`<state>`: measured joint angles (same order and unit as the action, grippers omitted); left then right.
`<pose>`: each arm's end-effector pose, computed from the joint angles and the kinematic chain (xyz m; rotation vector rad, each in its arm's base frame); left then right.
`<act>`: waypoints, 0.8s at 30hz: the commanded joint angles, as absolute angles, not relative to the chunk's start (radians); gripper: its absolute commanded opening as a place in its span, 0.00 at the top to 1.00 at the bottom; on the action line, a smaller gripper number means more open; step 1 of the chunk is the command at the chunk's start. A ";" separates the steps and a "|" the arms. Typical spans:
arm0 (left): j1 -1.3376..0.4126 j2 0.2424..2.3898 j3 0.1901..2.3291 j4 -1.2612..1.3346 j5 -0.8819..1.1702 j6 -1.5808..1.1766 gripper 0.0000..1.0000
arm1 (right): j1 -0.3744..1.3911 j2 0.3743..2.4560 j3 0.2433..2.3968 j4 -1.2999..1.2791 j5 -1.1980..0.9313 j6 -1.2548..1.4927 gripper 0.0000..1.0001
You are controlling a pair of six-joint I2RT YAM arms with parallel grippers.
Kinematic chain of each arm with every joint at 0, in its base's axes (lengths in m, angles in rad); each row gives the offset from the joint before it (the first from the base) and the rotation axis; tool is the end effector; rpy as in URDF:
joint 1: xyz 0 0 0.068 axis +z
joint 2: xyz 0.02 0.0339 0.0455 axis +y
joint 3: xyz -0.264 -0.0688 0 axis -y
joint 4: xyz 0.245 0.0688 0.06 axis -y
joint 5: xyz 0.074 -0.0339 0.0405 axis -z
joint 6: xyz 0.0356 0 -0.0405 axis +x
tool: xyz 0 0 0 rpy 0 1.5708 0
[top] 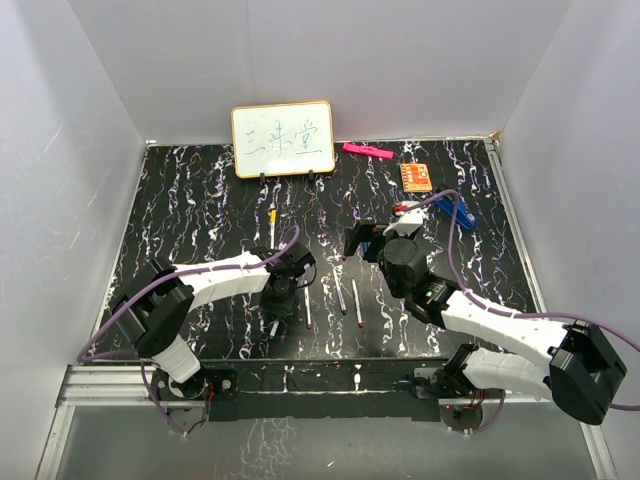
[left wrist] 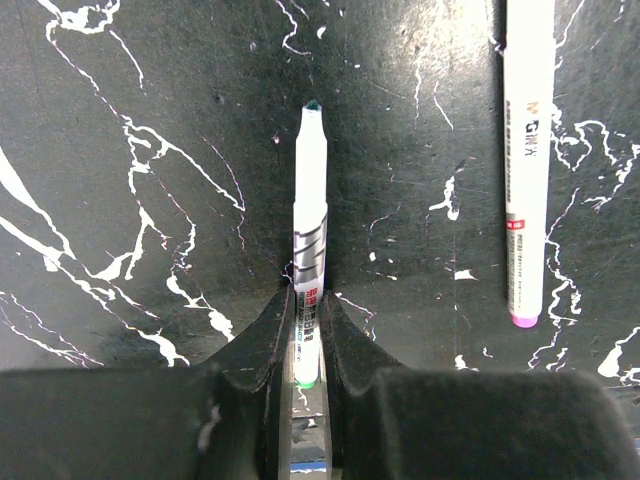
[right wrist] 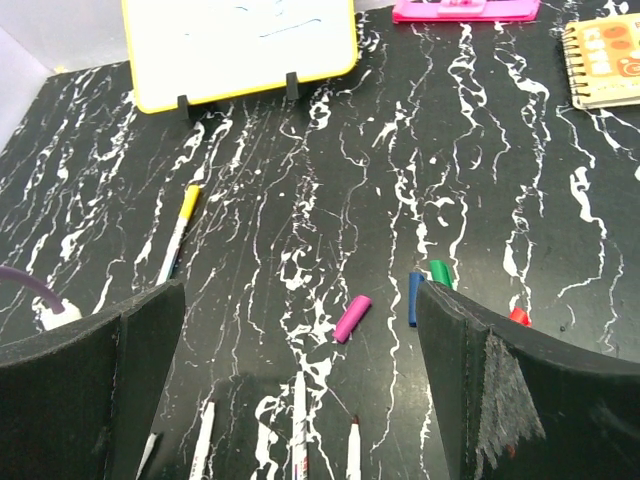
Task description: Insert the pens into the pen caps
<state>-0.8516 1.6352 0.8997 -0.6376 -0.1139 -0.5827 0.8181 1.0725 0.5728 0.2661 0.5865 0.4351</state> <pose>0.1878 -0.2083 0.1498 0.3747 2.8933 -0.0648 0.1774 0.1606 0.2567 0.0759 1.7787 0.3786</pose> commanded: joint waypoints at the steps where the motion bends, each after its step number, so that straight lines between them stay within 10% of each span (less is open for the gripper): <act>1: -0.844 1.736 0.787 -0.497 -0.156 -0.576 1.00 | 0.816 1.062 0.569 0.251 0.668 0.461 0.02; 6: -0.844 1.660 0.817 -0.538 -0.196 -0.558 1.00 | 0.812 1.095 0.605 0.225 0.707 0.454 0.13; 11: -0.844 1.583 0.846 -0.597 -0.226 -0.555 1.00 | 0.783 1.123 0.636 0.221 0.718 0.445 0.50; 24: -0.844 1.416 0.930 -0.615 -0.197 -0.528 1.00 | 0.566 1.276 0.769 0.079 0.466 0.424 0.51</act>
